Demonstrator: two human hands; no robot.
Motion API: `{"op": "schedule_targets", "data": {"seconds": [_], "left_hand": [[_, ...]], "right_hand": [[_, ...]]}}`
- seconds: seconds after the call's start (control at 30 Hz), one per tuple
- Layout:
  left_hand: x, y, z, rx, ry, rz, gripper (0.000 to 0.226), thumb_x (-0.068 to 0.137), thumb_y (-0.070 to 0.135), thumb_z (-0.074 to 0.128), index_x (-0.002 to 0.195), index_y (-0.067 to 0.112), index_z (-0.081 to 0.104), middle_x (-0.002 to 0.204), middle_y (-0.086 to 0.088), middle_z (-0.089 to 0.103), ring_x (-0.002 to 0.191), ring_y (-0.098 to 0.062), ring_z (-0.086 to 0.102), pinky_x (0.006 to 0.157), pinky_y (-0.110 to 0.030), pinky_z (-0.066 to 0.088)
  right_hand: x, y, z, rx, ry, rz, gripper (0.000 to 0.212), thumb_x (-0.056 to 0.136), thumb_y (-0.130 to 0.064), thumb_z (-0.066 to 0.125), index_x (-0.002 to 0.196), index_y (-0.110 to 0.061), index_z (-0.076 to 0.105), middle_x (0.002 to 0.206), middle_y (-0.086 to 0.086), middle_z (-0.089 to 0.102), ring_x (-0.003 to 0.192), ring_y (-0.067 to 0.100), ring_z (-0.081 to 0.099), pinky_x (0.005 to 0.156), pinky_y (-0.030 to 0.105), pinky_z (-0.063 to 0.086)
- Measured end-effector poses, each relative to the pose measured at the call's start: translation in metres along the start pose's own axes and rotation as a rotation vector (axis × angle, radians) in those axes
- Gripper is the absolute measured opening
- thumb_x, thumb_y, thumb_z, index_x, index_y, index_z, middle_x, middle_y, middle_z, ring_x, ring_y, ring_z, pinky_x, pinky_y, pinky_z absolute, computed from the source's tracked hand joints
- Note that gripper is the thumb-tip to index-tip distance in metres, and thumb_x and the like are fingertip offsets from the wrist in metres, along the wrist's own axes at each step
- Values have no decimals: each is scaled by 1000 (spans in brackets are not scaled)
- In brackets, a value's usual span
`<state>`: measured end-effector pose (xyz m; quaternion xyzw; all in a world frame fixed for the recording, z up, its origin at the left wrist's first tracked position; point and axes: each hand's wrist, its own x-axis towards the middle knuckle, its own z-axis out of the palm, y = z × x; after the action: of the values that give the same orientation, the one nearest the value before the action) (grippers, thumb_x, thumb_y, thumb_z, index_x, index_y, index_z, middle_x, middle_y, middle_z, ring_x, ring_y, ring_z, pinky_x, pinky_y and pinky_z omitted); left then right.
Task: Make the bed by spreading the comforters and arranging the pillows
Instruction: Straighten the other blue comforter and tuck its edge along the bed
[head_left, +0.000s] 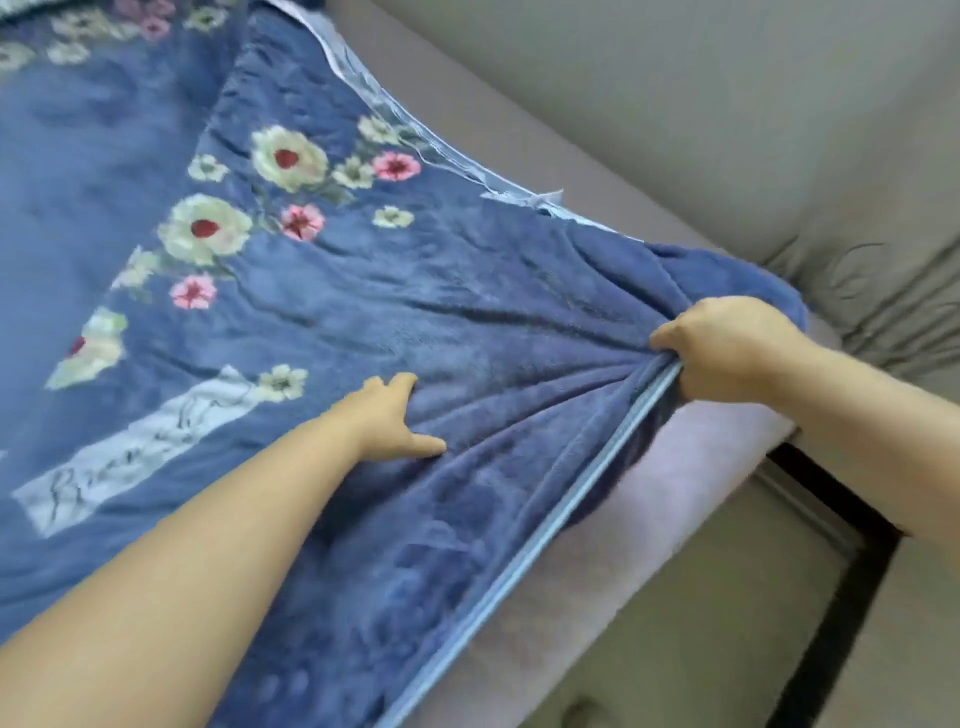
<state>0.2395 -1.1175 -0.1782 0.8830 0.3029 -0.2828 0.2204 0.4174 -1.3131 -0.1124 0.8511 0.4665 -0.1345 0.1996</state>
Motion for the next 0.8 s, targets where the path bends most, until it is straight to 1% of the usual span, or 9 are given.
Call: {"op": "schedule_targets", "data": {"seconds": [0.1,0.23,0.4,0.5,0.6,0.67,0.7,0.73,0.8], "left_hand": [[13,86,9,26,-154,132,59,91,36,53,141,11,35,142,-11,46,130,-24,45,104,-26,35],[33,178,28,277,-257,232,59,93,35,50,144,13,30,144,-10,44,133,-25,43,107,-29,34],[60,260,50,450,-193,348,52,94,34,45,141,15,33,142,-11,44,130,-29,44,107,-38,38],[65,277,64,588,-250,352,46,96,31,41,139,15,36,141,-11,44,129,-30,44,104,-37,39],[73,278,62,662,-272,295,43,97,27,39,138,14,37,141,-10,44,129,-29,44,104,-37,39],[80,275,57,679,-260,249,43,97,28,39,137,14,38,139,-10,45,127,-28,45,102,-38,40],[85,274,54,687,-242,233,42,97,29,39,136,14,39,138,-9,45,127,-28,45,102,-38,40],[91,274,51,688,-223,222,42,96,29,40,136,15,40,137,-9,46,127,-28,45,101,-38,41],[103,273,45,671,-190,207,41,95,28,40,135,16,40,137,-8,45,126,-28,46,100,-38,41]], "right_hand": [[-43,102,19,-74,-199,233,29,83,-14,45,105,-21,63,107,10,66,101,29,61,74,29,48],[-96,200,73,-125,-404,405,31,84,-20,41,103,-16,65,113,7,67,104,27,62,87,32,52],[-114,199,182,54,-437,348,25,84,-15,43,101,-20,61,117,5,63,111,26,56,78,29,34],[-116,199,237,59,-492,348,31,88,-18,40,116,-22,55,128,3,53,122,23,44,99,35,31],[-126,209,274,123,-829,391,43,90,-15,40,133,-17,43,140,8,43,130,24,39,109,35,29],[-128,209,284,246,-1038,353,30,91,-7,37,115,-11,54,116,11,55,104,26,55,96,32,41],[-125,210,285,292,-1033,345,24,90,-3,35,97,-10,57,95,10,55,82,25,55,85,31,43],[-120,209,285,331,-972,333,24,89,-1,35,90,-6,59,86,10,52,74,22,53,80,31,43],[-100,207,272,425,-784,336,28,89,-5,37,105,-2,60,105,15,59,96,25,58,82,29,45]]}}
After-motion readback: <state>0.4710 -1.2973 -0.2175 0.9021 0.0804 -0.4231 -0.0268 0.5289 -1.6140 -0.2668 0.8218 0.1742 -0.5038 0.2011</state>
